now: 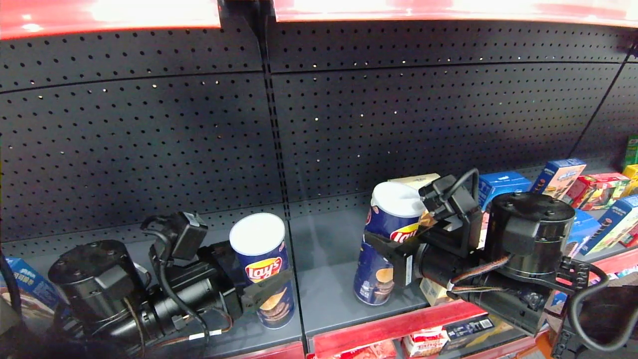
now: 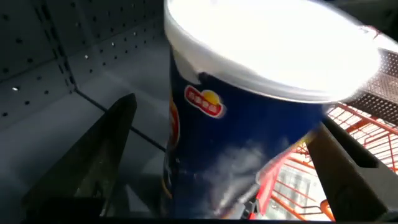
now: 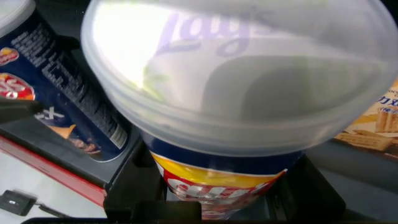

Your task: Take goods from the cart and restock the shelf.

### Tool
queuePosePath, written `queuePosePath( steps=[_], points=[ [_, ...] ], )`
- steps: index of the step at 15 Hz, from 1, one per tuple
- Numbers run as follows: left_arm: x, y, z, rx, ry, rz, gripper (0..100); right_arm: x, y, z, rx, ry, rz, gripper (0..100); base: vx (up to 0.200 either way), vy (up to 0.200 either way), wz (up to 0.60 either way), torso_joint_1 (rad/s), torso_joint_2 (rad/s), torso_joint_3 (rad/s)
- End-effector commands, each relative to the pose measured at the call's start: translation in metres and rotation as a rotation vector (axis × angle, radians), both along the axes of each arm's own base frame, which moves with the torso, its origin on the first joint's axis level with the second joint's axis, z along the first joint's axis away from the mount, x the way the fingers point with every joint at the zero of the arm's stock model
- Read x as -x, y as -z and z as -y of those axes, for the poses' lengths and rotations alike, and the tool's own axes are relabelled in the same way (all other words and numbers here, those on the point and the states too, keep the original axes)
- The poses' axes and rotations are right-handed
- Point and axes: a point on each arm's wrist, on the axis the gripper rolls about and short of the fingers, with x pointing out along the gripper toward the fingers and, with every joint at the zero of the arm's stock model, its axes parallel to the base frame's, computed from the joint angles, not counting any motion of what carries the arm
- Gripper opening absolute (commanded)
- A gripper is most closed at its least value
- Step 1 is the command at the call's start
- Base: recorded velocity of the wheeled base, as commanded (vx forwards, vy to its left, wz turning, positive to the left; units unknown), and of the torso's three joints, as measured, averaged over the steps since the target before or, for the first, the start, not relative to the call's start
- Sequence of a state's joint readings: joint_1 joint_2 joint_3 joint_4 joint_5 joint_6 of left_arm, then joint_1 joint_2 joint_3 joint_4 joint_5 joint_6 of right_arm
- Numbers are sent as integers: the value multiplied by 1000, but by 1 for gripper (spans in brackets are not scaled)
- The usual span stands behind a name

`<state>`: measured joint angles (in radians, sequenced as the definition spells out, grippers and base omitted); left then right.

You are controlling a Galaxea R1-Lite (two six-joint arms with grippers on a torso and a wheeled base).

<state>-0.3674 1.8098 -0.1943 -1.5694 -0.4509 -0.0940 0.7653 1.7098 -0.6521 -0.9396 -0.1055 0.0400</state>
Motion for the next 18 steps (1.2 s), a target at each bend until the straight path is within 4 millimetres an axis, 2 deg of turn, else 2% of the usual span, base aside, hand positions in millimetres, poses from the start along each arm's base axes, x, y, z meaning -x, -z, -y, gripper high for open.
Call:
queuePosePath(
  steps=[1,3,8,12,13,17,18],
  points=[
    [11,-9,-6,12,-10,28,100,1,2,1,3,2,-5,0,0,0,0,0,0,0],
    [26,-11,-13,14,-13,22,100,2,2,2,5,6,-4,0,0,0,0,0,0,0],
    [54,-26,-46,38,-129,89,100,7,4,12,14,20,-14,0,0,0,0,0,0,0],
    [73,-40,-56,62,-254,145,100,4,0,15,4,49,2,0,0,0,0,0,0,0],
    [82,-42,-60,51,-355,127,100,3,-2,15,2,59,8,0,0,0,0,0,0,0],
    [131,-43,-73,20,-462,77,100,1,-3,16,-1,70,11,0,0,0,0,0,0,0],
    [143,-40,-78,-16,-565,76,100,1,-4,15,-3,67,13,0,0,0,0,0,0,0]
  ],
)
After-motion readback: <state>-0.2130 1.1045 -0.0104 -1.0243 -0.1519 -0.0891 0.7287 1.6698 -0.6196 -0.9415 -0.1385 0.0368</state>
